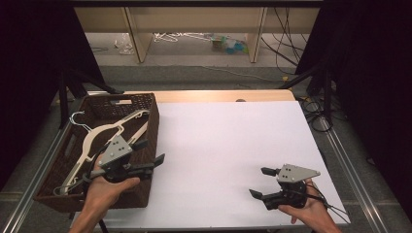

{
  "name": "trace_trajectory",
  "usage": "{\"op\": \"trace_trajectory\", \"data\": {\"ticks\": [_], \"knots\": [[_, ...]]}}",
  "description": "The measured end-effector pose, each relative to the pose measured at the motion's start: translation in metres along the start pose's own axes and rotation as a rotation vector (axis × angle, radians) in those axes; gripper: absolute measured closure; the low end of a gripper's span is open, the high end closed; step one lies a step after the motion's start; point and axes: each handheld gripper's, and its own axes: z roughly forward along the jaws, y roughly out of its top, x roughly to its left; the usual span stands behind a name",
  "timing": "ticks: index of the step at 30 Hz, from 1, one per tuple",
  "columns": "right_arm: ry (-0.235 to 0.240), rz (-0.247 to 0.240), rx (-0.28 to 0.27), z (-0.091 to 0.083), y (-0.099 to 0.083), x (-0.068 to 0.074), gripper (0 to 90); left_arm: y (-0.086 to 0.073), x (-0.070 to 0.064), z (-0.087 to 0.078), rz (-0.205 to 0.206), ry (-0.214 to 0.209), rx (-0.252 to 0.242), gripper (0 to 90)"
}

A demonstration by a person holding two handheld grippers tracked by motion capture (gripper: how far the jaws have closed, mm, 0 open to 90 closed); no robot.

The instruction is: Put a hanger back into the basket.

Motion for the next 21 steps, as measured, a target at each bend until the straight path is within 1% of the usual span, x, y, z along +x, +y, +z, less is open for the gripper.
{"op": "trace_trajectory", "data": {"ticks": [1, 2, 3, 4, 5, 10, 11, 12, 13, 15, 17, 18, 21], "knots": [[0.000, 0.000, 0.000, 0.000, 0.000, 0.000, 19.1, 0.000, 0.000, 0.000, 0.000, 0.000, 0.000, 27.8], [-0.001, -0.001, -0.001, 0.000, 0.000, 0.000, 19.1, 0.001, -0.003, 0.000, 0.000, -0.006, -0.002, 27.8], [-0.001, 0.001, -0.003, -0.001, 0.000, 0.000, 19.1, 0.003, -0.008, 0.000, 0.008, -0.016, -0.004, 27.8], [-0.001, 0.001, -0.003, -0.001, 0.000, 0.000, 19.1, 0.003, -0.008, 0.000, 0.008, -0.016, -0.004, 27.8], [-0.001, 0.001, -0.006, -0.001, 0.000, 0.000, 19.1, 0.004, -0.011, 0.000, 0.023, -0.024, -0.006, 27.8], [-0.003, 0.002, -0.012, -0.002, 0.000, 0.001, 19.1, 0.002, -0.024, 0.004, 0.033, -0.045, 0.000, 27.8], [0.000, -0.002, -0.024, -0.002, 0.000, 0.001, 19.1, 0.002, -0.026, 0.007, 0.067, -0.051, -0.007, 27.8], [-0.006, 0.002, -0.023, -0.004, 0.001, 0.002, 19.1, 0.000, -0.030, 0.009, 0.069, -0.058, -0.003, 27.8], [-0.006, 0.002, -0.023, -0.004, 0.001, 0.002, 19.1, 0.000, -0.030, 0.009, 0.069, -0.058, -0.003, 27.8], [-0.007, 0.005, -0.024, -0.006, 0.001, 0.004, 19.1, -0.004, -0.036, 0.014, 0.071, -0.078, -0.006, 27.8], [-0.003, 0.005, -0.030, -0.006, 0.001, 0.004, 19.0, -0.006, -0.039, 0.015, 0.064, -0.082, -0.002, 27.7], [-0.006, 0.007, -0.035, -0.007, 0.001, 0.006, 19.0, -0.008, -0.041, 0.018, 0.064, -0.091, -0.003, 27.4], [-0.013, 0.008, -0.041, -0.009, 0.001, 0.007, 19.0, -0.011, -0.044, 0.020, 0.068, -0.096, -0.004, 26.8]]}}
